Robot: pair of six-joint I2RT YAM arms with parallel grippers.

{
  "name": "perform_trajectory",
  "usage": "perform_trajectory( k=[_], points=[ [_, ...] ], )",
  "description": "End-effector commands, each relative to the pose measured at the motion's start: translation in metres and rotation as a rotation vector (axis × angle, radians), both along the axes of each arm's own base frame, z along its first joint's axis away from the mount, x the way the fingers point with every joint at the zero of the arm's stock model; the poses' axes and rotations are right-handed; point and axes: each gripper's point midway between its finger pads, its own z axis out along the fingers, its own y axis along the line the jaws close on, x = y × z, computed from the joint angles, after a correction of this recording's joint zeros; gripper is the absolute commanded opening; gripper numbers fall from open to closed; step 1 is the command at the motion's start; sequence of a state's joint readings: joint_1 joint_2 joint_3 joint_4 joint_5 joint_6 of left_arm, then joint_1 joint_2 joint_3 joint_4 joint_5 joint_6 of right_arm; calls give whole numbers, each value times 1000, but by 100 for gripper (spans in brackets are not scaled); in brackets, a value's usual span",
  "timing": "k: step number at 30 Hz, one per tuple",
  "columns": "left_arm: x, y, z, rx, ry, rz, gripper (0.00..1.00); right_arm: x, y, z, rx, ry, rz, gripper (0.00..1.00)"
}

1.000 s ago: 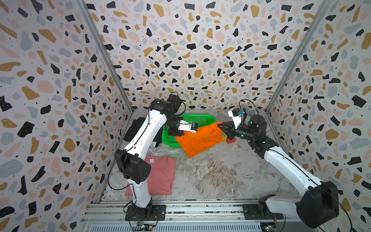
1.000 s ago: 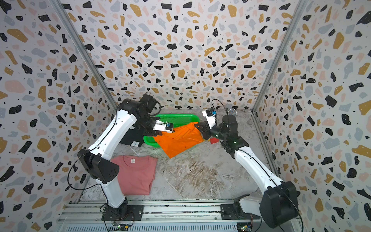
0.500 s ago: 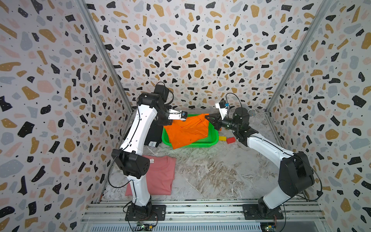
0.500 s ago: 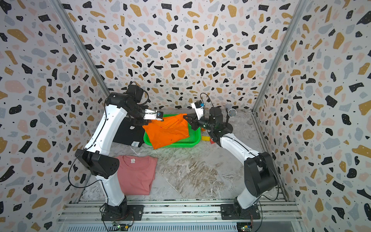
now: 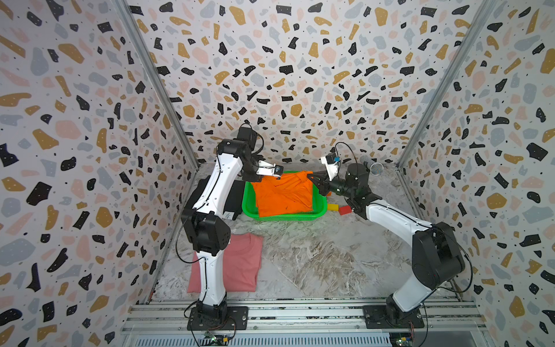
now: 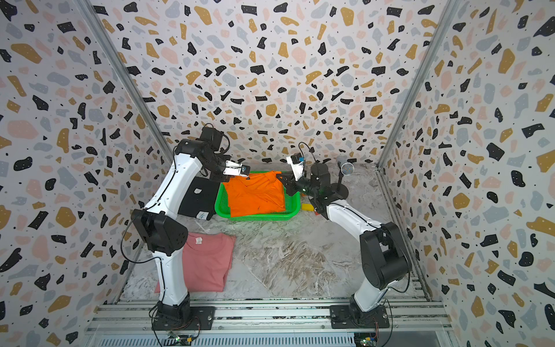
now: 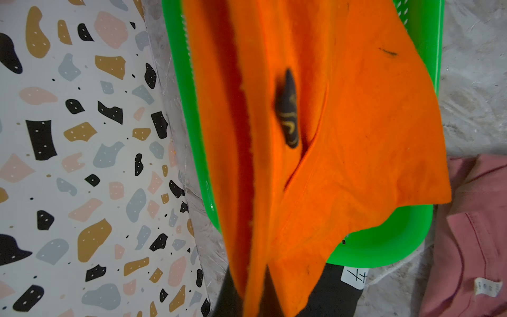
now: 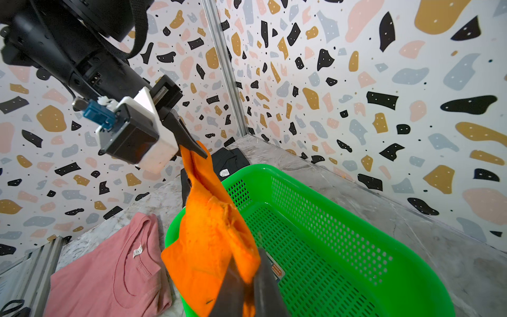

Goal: Put the folded t-shirts into the basket
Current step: Place the T-shirt in the bin.

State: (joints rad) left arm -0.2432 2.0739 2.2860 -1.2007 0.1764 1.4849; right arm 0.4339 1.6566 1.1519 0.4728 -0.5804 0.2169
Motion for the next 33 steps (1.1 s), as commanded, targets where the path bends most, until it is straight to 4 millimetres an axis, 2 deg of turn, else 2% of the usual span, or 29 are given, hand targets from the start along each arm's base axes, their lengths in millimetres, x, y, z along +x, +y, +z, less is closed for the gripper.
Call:
perform_trajectory(
  k=[1, 10, 20, 25, 30, 33],
  points=[
    [9, -7, 16, -41, -65, -47, 0, -2, -6, 13, 15, -45, -22, 0],
    [1, -11, 9, -48, -36, -73, 0, -18, -13, 2, -7, -24, -22, 0],
    [-45, 2, -4, -4, 95, -54, 0, -34, -15, -2, -20, -1, 12, 0],
    [-69, 0, -5, -40, 154, -60, 0, -39, -16, -6, -19, 24, 25, 0],
    [-82, -2, -5, -64, 184, -58, 0, -45, -15, -18, -11, 56, 36, 0],
    [-82, 0, -11, -54, 190, -54, 0, -45, -16, -23, -16, 66, 36, 0]
  ],
)
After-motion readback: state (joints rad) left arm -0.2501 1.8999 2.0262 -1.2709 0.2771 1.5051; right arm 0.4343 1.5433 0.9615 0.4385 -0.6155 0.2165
